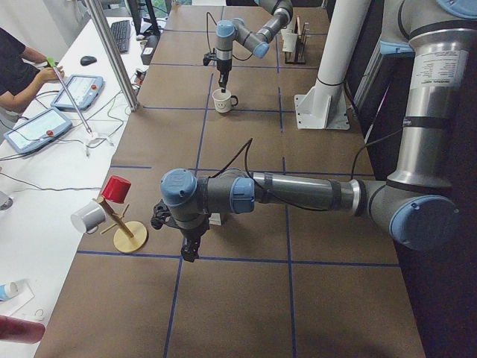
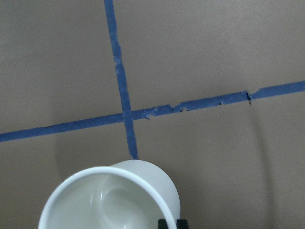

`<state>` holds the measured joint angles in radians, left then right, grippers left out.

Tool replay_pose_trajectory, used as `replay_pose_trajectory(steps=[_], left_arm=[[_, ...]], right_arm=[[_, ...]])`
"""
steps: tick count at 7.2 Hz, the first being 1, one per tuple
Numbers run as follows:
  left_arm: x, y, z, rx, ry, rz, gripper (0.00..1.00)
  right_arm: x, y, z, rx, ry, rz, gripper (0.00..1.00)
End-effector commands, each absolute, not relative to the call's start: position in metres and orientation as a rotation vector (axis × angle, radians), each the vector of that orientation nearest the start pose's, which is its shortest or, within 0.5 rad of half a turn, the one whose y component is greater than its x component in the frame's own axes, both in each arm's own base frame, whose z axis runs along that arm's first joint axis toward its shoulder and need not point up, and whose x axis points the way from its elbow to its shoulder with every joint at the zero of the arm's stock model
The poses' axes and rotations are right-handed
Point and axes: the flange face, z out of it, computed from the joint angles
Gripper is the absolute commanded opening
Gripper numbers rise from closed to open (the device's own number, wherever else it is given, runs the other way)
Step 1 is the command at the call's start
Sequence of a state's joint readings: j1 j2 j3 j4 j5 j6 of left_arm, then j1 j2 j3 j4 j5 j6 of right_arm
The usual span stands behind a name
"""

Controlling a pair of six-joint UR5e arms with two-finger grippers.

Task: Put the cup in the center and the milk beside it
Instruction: 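Carry the white mug with the right gripper to the table center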

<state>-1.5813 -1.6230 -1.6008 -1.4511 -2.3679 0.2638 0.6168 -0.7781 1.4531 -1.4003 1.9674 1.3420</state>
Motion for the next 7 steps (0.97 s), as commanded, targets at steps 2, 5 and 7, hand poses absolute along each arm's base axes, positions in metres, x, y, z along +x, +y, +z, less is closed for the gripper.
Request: replay_pose_trajectory(steps=[2, 5, 7], left_arm=[[-0.067, -0.509, 0.627, 0.076, 0.796, 0.225, 1.00], [-0.067, -0.509, 0.628, 0.075, 0.797, 0.225, 1.00], [-0.067, -0.511, 0.623, 0.082, 0.796, 0.228, 1.00]], right_arm=[[-0.546, -0.520, 0.201, 0.015, -0.922, 0.218, 0.00], [-0.545, -0.520, 0.209, 0.013, -0.911, 0.217, 0.00], [-0.536, -0.521, 0.212, 0.017, -0.913, 0.223, 1.00]])
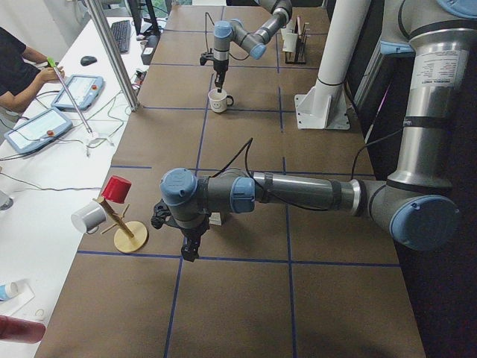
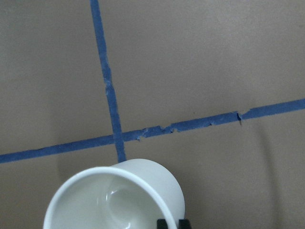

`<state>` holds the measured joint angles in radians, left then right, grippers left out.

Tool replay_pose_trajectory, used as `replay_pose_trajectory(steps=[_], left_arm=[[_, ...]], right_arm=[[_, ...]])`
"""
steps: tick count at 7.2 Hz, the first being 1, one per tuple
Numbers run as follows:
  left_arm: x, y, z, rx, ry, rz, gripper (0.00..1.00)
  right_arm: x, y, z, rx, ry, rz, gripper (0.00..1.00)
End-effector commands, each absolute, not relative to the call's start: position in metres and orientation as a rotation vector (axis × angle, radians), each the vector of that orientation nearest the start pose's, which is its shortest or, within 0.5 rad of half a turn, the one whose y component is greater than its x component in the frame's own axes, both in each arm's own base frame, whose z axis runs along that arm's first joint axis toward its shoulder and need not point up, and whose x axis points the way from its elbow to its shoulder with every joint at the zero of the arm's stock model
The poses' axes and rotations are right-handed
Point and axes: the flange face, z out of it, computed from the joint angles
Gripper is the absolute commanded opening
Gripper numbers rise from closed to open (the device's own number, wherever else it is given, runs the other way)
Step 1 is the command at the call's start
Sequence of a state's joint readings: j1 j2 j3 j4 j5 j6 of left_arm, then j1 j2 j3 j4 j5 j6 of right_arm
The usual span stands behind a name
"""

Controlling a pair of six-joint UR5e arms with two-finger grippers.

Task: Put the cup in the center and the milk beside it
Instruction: 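Release the mug and raise the right gripper away toward its side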

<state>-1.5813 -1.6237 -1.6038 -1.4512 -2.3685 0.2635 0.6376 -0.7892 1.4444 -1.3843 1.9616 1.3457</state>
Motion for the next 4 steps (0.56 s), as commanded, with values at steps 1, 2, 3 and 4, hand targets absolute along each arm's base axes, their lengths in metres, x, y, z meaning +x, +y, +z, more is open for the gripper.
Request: replay_pose_trajectory(steps=[1, 2, 3, 4], left_arm=[[-0.067, -0.512, 0.613, 0.103, 0.798, 0.234, 1.00], [-0.066, -0.511, 0.603, 0.117, 0.806, 0.230, 1.00], [-0.066, -0.510, 0.584, 0.139, 0.808, 0.234, 1.00], [-0.064, -0.500, 0.575, 0.132, 0.858, 0.183, 1.00]], right_arm=[[-0.520, -0.525, 0.212, 0.024, -0.924, 0.228, 1.00], [-0.475, -0.522, 0.221, 0.034, -0.947, 0.246, 1.00], [-0.417, -0.524, 0.244, -0.007, -0.971, 0.253, 1.00], [-0.361, -0.534, 0.277, -0.002, -0.971, 0.222, 1.00]])
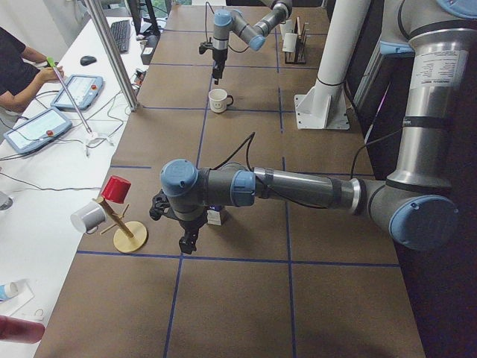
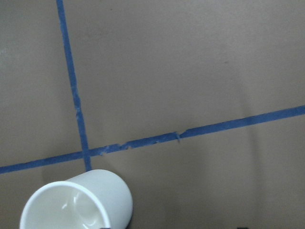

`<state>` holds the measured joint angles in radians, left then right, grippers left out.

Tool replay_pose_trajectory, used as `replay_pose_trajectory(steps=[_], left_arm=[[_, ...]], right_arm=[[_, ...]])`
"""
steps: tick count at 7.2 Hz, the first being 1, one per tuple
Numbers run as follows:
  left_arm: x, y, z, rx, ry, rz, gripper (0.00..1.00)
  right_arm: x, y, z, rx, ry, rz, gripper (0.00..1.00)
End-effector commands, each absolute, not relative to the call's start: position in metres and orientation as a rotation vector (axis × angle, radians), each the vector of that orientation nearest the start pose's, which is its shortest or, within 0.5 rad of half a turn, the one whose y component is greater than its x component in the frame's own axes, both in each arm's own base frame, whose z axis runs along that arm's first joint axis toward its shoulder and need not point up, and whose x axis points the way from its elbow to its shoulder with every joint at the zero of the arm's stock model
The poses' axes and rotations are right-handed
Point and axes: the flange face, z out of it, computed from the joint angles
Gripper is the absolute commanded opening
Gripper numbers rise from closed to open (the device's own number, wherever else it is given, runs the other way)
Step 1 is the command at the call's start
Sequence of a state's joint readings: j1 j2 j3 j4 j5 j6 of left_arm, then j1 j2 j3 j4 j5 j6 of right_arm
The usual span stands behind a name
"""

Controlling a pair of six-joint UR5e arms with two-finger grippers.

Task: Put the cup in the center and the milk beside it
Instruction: 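Release the mug and raise the right gripper away toward its side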

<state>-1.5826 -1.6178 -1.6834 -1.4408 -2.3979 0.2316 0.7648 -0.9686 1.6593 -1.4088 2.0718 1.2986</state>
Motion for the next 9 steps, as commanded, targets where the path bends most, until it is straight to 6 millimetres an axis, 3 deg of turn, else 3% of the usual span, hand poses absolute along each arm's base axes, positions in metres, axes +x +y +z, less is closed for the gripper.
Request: replay_pose_trajectory(steps=[1, 3, 4, 6, 9], left_arm=[[-0.061, -0.497, 0.545, 0.113, 0.901, 0.025, 1.00], [-0.026, -0.474, 0.472, 0.185, 0.907, 0.082, 1.00], [0.019, -0.473, 0.451, 0.123, 0.900, 0.050, 1.00], [0.059, -0.482, 0.473, 0.092, 0.783, 0.096, 1.00], [0.080, -0.511, 0.492, 0.042, 0.777, 0.101, 1.00]], right_arm=[[-0.305, -0.531, 0.320, 0.031, -0.949, 0.175, 1.00], [-0.208, -0.528, 0.387, 0.057, -0.929, 0.111, 1.00], [-0.184, -0.525, 0.410, 0.072, -0.915, 0.074, 1.00], [-0.174, -0.521, 0.427, 0.070, -0.900, 0.061, 1.00], [-0.172, -0.517, 0.433, 0.071, -0.891, 0.067, 1.00]])
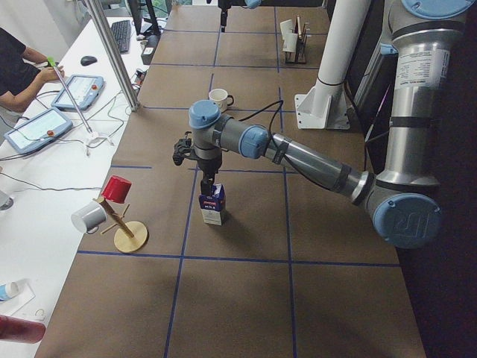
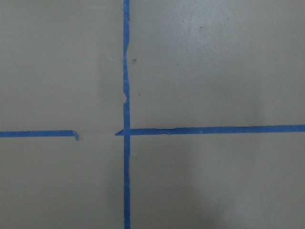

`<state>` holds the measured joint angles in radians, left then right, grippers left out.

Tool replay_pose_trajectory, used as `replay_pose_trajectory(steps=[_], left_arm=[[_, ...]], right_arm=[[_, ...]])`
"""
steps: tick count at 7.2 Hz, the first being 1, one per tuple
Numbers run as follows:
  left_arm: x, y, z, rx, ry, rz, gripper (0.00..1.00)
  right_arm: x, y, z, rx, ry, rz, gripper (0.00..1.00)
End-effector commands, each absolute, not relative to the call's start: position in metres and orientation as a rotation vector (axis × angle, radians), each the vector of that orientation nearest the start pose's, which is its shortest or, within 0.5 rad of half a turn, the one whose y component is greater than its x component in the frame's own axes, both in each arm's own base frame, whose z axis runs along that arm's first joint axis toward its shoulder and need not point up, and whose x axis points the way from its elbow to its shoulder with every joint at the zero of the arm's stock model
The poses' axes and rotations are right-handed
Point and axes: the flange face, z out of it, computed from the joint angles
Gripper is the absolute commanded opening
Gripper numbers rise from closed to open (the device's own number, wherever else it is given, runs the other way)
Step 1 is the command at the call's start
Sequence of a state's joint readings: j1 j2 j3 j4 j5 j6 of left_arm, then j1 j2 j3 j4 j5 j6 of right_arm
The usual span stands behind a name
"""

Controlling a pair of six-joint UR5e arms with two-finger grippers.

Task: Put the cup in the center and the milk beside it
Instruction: 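Reach the left gripper down and grasp the milk carton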

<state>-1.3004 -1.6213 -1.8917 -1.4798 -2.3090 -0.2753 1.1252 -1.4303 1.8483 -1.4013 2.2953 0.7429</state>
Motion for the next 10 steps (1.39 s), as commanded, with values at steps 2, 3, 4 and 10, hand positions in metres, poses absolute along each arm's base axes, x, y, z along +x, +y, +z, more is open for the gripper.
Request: replay_pose_trajectory(steps=[2, 3, 4, 10], left_arm=[[0.102, -0.508, 0.495, 0.028, 0.779, 0.145, 1.00], [0.111, -0.508, 0.500, 0.027, 0.778, 0.163, 1.00], [0.115, -0.512, 0.513, 0.022, 0.775, 0.167, 1.00], [0.127, -0.519, 0.532, 0.020, 0.780, 0.183, 0.20]], right_arm=[[-0.171, -0.516, 0.435, 0.071, -0.889, 0.068, 1.00], [-0.171, -0.515, 0.433, 0.074, -0.891, 0.067, 1.00], [-0.171, -0.516, 0.434, 0.072, -0.890, 0.067, 1.00], [-0.172, -0.515, 0.434, 0.070, -0.891, 0.067, 1.00]])
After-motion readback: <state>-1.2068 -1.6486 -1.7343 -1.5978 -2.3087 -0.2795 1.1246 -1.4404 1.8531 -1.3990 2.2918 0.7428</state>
